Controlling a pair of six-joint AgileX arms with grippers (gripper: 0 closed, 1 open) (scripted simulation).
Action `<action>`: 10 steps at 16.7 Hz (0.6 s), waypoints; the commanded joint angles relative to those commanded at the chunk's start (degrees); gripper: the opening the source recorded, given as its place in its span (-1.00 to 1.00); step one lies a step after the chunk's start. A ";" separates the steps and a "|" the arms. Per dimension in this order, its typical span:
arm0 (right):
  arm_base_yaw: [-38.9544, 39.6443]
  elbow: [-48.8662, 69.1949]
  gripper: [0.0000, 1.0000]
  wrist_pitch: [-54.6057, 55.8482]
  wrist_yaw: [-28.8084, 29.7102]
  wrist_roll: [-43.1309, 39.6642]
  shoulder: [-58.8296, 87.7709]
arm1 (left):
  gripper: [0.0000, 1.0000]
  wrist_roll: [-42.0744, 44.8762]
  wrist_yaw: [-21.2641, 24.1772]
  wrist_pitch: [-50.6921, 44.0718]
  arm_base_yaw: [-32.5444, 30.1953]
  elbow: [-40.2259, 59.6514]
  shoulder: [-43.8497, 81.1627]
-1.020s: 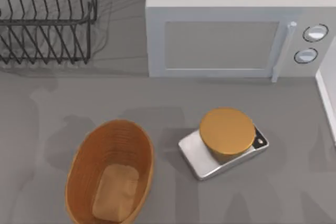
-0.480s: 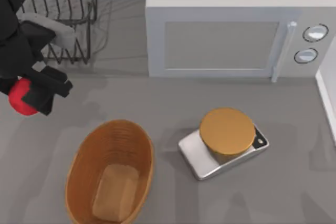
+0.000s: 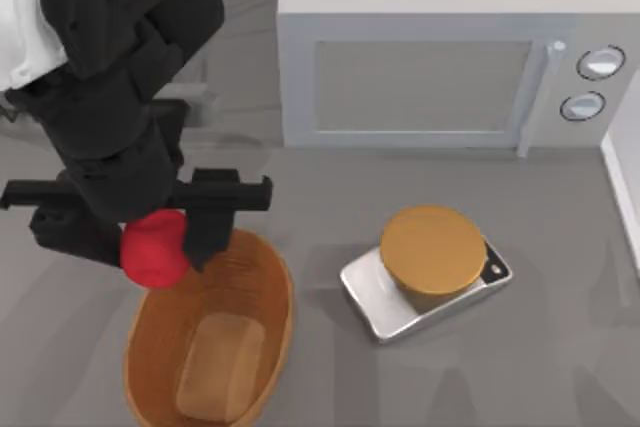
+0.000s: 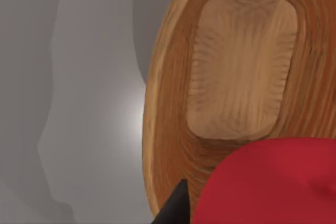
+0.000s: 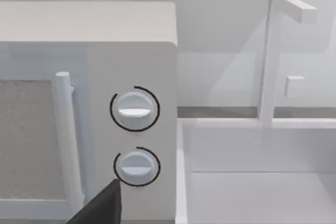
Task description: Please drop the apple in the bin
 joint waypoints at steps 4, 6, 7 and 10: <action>0.00 0.00 1.00 0.00 0.00 0.00 0.00 | -1.00 -8.87 0.03 1.41 -4.70 -1.66 -2.69; 0.00 0.00 1.00 0.00 0.00 0.00 0.00 | -1.00 -9.66 0.02 1.58 -5.15 -1.83 -2.98; 0.00 0.00 1.00 0.00 0.00 0.00 0.00 | -1.00 -9.66 0.02 1.58 -5.15 -1.83 -2.98; 0.00 0.00 1.00 0.00 0.00 0.00 0.00 | -1.00 -9.50 0.00 1.47 -4.89 -1.66 -2.75</action>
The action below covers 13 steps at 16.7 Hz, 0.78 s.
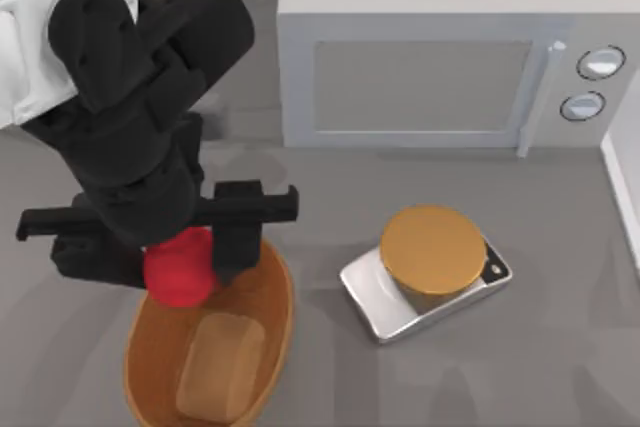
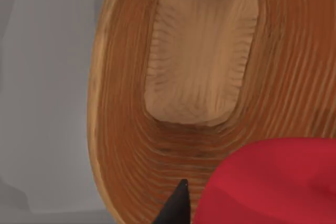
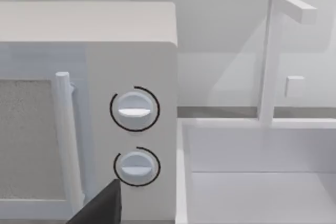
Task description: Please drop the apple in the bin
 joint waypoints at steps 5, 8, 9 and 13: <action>0.00 0.00 1.00 0.00 0.00 0.00 0.00 | -1.00 -0.09 0.00 6.80 -0.45 -5.76 0.87; 0.00 0.00 1.00 0.00 0.00 0.00 0.00 | -1.00 -0.49 0.01 13.97 -0.73 -11.45 1.92; 0.00 0.00 1.00 0.00 0.00 0.00 0.00 | -1.00 -0.62 -0.01 15.32 -0.80 -12.72 2.20; 0.00 0.00 1.00 0.00 0.00 0.00 0.00 | -1.00 -0.74 -0.04 16.20 -0.87 -13.54 2.45</action>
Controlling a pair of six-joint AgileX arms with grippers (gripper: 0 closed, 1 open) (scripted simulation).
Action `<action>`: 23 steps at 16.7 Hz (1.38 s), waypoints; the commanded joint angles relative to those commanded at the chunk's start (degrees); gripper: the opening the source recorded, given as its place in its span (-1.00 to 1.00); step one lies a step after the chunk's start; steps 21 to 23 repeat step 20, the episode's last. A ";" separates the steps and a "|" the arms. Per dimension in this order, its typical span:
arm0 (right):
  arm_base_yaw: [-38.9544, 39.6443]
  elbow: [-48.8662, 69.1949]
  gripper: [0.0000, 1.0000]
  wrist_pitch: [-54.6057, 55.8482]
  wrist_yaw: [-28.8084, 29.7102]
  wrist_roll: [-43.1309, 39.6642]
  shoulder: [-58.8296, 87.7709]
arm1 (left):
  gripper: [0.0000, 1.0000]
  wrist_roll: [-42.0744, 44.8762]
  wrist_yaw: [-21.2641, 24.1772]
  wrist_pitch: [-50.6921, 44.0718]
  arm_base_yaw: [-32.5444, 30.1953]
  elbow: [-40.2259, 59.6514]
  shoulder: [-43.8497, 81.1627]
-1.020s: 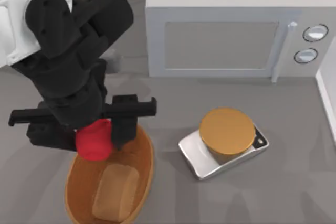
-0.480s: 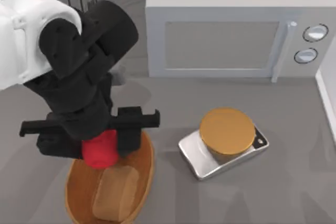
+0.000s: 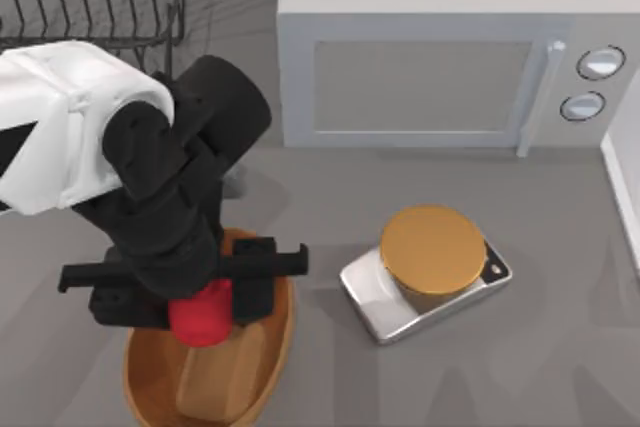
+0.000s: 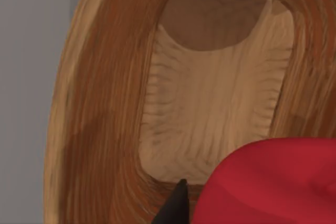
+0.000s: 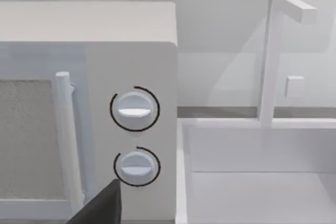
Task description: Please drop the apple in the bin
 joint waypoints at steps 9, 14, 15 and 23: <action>0.00 0.00 1.00 0.00 0.00 0.00 0.00 | 0.21 0.00 0.00 0.00 0.00 0.00 0.00; 0.00 0.00 1.00 0.00 0.00 0.00 0.00 | 0.96 0.00 0.00 0.00 0.00 0.00 0.00; 0.00 0.00 1.00 0.00 0.00 0.00 0.00 | 1.00 0.00 0.00 0.00 0.00 0.00 0.00; 0.00 0.00 1.00 0.00 0.00 0.00 0.00 | 1.00 0.00 0.00 0.00 0.00 0.00 0.00</action>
